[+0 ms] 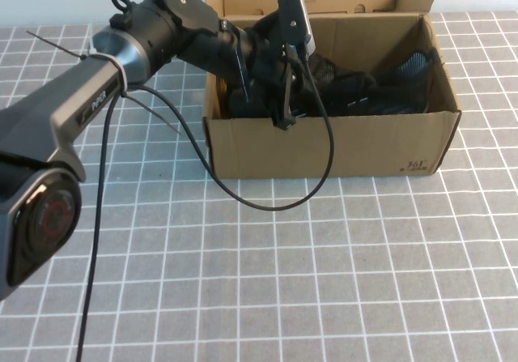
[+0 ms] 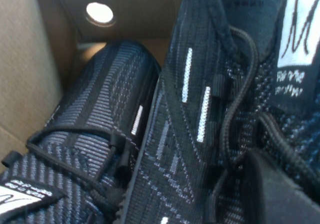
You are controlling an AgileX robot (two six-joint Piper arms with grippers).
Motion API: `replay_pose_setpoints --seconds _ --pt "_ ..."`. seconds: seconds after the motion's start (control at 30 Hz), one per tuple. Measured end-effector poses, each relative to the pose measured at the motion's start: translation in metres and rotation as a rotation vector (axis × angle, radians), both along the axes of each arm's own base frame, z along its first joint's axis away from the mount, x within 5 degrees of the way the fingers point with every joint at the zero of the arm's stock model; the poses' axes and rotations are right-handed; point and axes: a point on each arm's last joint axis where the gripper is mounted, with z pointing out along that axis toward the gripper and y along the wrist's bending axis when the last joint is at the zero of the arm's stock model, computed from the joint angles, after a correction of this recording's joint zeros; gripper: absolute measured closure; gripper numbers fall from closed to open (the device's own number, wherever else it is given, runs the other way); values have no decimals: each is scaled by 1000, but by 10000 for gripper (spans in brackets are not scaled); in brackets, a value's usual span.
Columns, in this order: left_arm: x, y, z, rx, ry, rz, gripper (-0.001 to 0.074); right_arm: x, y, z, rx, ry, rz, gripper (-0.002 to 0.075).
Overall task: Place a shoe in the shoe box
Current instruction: Place the shoe in the shoe box
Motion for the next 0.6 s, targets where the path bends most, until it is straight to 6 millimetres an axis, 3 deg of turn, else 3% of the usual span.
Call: replay_pose_setpoints --seconds 0.4,0.6 --pt "2 -1 -9 -11 67 36 684 11 5 -10 -13 68 10 742" --pt "0 -2 -8 -24 92 39 456 13 7 -12 -16 73 23 742"
